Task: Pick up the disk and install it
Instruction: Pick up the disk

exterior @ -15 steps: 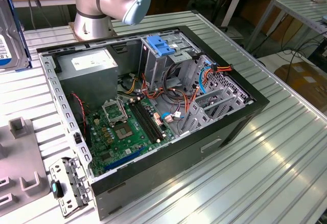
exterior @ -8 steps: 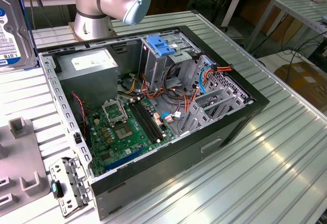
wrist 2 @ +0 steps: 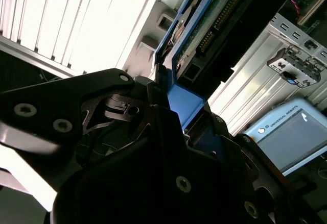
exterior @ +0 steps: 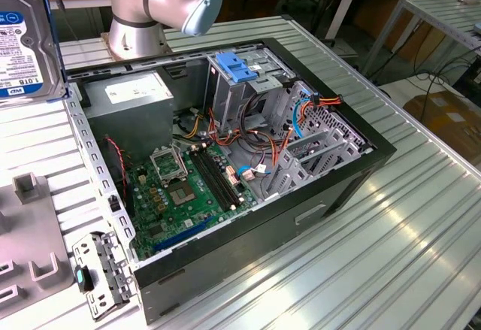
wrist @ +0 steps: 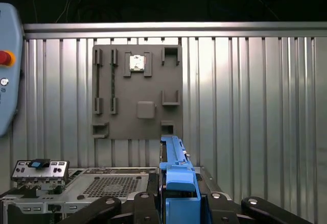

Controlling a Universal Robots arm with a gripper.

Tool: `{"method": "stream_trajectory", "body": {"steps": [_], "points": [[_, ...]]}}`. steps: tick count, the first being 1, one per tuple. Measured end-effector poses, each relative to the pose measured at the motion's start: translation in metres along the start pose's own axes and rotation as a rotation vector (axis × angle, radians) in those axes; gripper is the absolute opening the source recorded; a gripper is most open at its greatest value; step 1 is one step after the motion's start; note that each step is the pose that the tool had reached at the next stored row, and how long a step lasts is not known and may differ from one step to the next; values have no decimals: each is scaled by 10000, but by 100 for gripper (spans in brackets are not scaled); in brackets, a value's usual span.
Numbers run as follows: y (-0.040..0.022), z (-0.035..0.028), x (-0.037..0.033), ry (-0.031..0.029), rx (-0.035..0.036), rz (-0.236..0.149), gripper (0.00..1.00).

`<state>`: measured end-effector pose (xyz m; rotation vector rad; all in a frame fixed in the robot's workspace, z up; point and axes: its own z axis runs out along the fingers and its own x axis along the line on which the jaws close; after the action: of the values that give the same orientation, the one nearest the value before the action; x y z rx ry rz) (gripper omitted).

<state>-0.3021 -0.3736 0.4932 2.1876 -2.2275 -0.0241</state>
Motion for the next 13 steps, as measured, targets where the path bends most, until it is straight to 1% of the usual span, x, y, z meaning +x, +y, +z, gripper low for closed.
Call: {"method": "stream_trajectory", "body": {"steps": [5,8,9,11,13], "points": [[-79,-2,2,0,-17,0,37],[-112,-3,4,1,-22,0,37],[-173,-4,4,0,-23,-1,37],[-232,-5,3,1,-23,0,37],[-264,-5,2,0,-23,1,37]]}}
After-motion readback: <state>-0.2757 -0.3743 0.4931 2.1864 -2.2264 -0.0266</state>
